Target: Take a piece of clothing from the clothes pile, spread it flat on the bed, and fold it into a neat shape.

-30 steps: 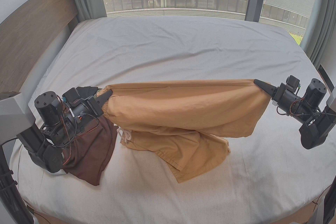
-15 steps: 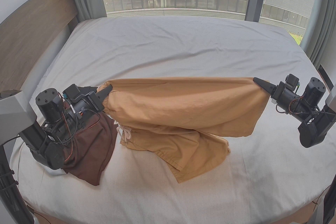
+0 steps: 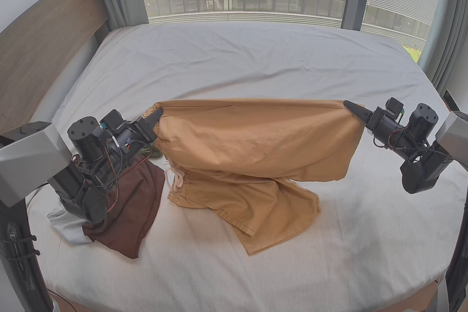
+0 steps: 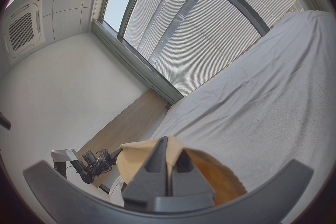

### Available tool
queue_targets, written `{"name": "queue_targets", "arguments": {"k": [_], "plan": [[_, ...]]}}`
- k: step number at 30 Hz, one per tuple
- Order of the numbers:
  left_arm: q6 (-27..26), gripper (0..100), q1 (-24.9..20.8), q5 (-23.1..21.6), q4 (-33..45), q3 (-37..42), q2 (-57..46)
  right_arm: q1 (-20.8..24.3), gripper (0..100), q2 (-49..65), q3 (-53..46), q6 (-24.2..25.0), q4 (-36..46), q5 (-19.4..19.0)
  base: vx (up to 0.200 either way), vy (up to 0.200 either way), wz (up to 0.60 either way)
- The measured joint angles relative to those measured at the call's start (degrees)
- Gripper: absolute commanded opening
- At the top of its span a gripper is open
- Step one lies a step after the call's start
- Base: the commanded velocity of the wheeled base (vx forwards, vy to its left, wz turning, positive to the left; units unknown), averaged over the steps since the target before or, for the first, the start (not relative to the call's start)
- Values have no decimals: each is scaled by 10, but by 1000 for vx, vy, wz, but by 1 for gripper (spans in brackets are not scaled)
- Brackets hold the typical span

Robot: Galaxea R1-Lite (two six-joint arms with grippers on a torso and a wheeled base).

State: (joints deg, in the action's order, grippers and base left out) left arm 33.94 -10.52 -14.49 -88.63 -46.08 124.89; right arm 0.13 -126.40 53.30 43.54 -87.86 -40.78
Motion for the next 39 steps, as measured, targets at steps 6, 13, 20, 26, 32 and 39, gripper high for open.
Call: {"name": "queue_targets", "arguments": {"k": [6, 13, 20, 26, 32, 39], "plan": [[1, 0, -5, 12, 1, -59, 46, -7, 0, -42, 51, 16, -1, 1, 0, 0, 0], [9, 0, -6, 30, 2, -121, 98, -11, 0, -94, 105, 27, 0, 1, 0, 0, 0], [14, 0, -5, 33, 5, -155, 120, -12, 0, -120, 134, 31, 0, 1, 0, 0, 0], [15, 0, -5, 40, 9, -206, 154, -12, 0, -157, 179, 34, 1, 2, 0, 0, 0], [15, 0, -5, 48, 24, -260, 187, -16, 0, -184, 226, 40, 21, 3, 0, 0, 0], [16, 0, -5, 50, 33, -298, 216, -20, 0, -207, 275, 41, 47, 6, 0, 0, 0]]}}
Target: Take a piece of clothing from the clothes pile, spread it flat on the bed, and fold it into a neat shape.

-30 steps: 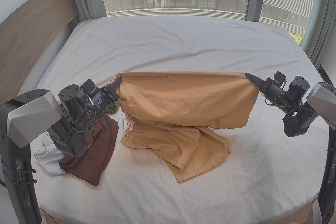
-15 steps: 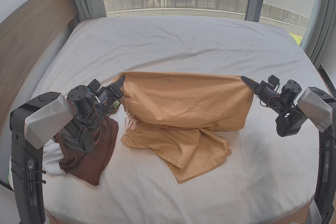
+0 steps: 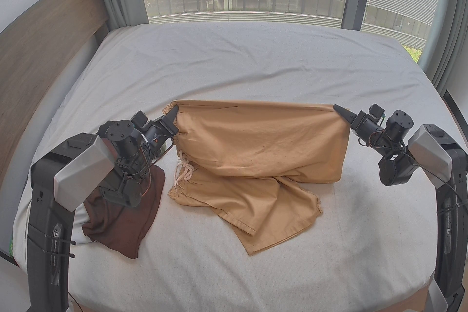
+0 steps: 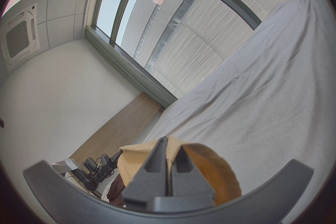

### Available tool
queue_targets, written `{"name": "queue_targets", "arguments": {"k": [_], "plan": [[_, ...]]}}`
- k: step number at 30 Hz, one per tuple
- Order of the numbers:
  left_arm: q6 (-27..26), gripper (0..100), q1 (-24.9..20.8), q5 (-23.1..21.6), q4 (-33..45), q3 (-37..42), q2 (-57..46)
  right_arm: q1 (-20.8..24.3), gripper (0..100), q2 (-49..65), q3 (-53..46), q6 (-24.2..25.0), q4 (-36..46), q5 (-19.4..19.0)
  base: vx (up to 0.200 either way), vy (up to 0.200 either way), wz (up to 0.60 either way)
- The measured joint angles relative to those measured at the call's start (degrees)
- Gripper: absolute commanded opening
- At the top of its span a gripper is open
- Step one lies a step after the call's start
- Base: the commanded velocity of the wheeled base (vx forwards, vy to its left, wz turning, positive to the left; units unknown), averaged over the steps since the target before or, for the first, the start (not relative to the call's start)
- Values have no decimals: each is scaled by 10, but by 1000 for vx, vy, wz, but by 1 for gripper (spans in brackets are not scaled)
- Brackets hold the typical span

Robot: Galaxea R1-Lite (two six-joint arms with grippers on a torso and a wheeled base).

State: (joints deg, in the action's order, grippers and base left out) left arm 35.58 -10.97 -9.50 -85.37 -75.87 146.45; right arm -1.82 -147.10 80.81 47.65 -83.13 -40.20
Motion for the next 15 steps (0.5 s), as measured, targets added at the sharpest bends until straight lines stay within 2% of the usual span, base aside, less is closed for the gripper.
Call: {"name": "queue_targets", "arguments": {"k": [15], "plan": [[6, 0, 3, 0, 36, -40, 16, 0, 0, -32, 71, 0, 35, 3, 0, 0, 0]]}}
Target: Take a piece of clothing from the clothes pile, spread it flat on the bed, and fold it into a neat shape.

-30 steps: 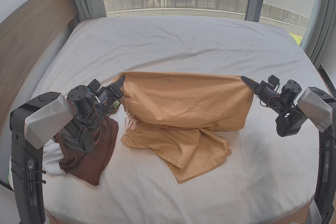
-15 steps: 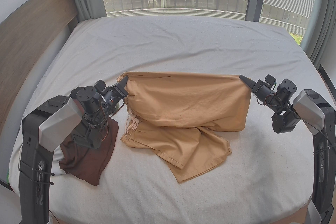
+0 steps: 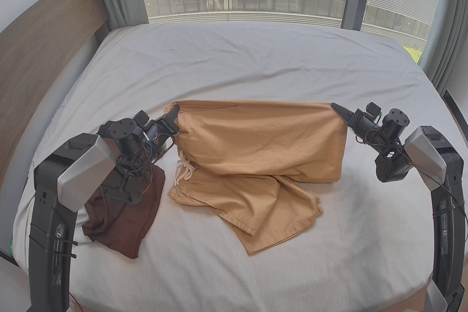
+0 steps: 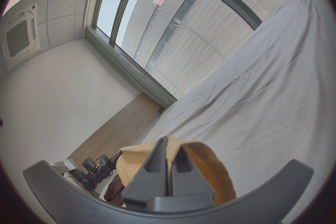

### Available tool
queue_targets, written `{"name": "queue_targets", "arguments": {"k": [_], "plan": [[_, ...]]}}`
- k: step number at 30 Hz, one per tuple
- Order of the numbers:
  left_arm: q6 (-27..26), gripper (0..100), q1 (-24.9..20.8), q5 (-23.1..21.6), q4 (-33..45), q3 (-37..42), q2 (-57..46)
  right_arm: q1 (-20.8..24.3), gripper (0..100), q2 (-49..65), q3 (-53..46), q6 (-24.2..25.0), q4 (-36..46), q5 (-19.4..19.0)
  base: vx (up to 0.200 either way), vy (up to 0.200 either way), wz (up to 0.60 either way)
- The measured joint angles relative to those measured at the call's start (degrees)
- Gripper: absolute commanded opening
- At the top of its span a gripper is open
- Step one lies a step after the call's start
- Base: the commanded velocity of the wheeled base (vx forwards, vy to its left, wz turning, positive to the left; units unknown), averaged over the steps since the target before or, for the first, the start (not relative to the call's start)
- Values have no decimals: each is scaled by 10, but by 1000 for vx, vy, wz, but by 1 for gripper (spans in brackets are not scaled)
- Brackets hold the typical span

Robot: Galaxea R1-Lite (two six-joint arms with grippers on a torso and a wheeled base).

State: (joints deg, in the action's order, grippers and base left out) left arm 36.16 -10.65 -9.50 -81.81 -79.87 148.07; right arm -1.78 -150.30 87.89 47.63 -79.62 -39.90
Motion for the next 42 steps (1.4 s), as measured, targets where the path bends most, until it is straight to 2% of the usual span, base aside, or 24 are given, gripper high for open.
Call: {"name": "queue_targets", "arguments": {"k": [1, 2, 3, 7, 14, 18, 25, 30, 34, 37, 42], "plan": [[0, 100, 0, 0, 2, -2, 0, 0, 0, -1, 3, 0, 1, 0, 0, 0, 0], [0, 100, 0, 0, 3, -3, 1, -1, 0, -2, 6, 0, 4, 0, 0, 0, 0], [1, 100, 1, 2, 5, -4, 1, -1, 100, -3, 9, 0, 8, 1, 0, 0, 0], [5, 100, 3, 2, 7, -9, 1, -3, 100, -5, 23, 0, 18, 6, 0, 0, 0], [31, 100, 3, 17, 31, -15, 0, -2, 100, -16, 83, -1, 41, 36, 0, 0, 0], [36, 100, 5, 29, 50, -18, -1, -4, 100, -14, 70, -5, 42, 41, 0, 0, 0], [39, 100, 9, 45, 64, 5, -16, -6, 100, 13, -63, -15, 11, 44, 0, 0, 0], [39, 100, 9, 42, 58, 87, -52, -5, 100, 49, -178, -20, -32, 44, 0, 0, 0], [37, 100, 9, 23, 42, 175, -88, -4, 100, 85, -270, -35, -56, 44, 0, 0, 0], [36, 100, 12, 1, 31, 241, -119, -1, 100, 110, -335, -65, -66, 44, 0, 0, 0], [34, 100, 18, -32, 22, 325, -165, 7, 100, 148, -424, -140, -81, 43, 0, 0, 0]]}}
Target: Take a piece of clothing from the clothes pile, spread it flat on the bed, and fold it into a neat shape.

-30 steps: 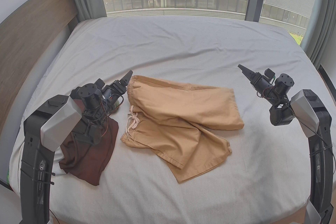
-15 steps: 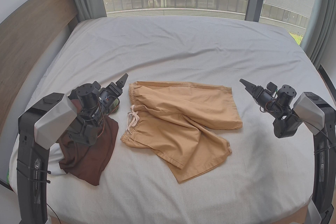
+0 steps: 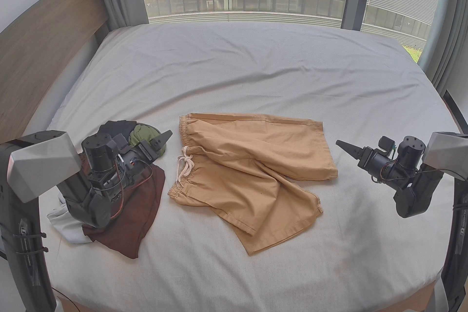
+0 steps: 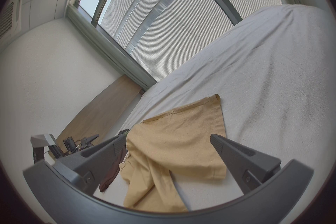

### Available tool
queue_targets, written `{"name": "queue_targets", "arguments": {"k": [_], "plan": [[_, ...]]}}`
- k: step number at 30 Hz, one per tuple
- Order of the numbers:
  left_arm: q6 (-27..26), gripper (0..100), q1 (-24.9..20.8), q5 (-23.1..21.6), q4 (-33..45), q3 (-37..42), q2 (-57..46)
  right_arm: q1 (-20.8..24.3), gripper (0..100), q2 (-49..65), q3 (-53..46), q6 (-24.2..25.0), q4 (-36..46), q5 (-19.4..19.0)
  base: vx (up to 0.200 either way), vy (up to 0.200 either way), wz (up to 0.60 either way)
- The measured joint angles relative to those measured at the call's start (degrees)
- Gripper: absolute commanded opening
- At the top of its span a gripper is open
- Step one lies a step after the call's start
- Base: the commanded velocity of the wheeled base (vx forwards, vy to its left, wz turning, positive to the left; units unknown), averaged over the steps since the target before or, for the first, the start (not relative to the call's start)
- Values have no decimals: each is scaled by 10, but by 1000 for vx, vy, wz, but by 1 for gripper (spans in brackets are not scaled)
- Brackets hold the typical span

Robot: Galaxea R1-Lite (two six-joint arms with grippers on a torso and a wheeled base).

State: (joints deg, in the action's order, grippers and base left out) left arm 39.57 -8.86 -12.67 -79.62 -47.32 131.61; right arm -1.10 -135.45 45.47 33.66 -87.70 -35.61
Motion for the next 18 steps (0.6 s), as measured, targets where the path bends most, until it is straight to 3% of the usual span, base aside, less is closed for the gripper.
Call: {"name": "queue_targets", "arguments": {"k": [4, 11, 18], "plan": [[-26, 100, 6, -13, 3, 44, -28, 7, 100, 23, -44, -16, -2, 0, 0, 0, 0], [-131, 100, 15, -19, 32, 92, -49, 10, 100, 37, -66, -21, 1, 0, 0, 0, 0], [-161, 100, 17, -20, 48, 116, -49, 10, 100, 22, -74, -22, 4, 0, 0, 0, 0]]}}
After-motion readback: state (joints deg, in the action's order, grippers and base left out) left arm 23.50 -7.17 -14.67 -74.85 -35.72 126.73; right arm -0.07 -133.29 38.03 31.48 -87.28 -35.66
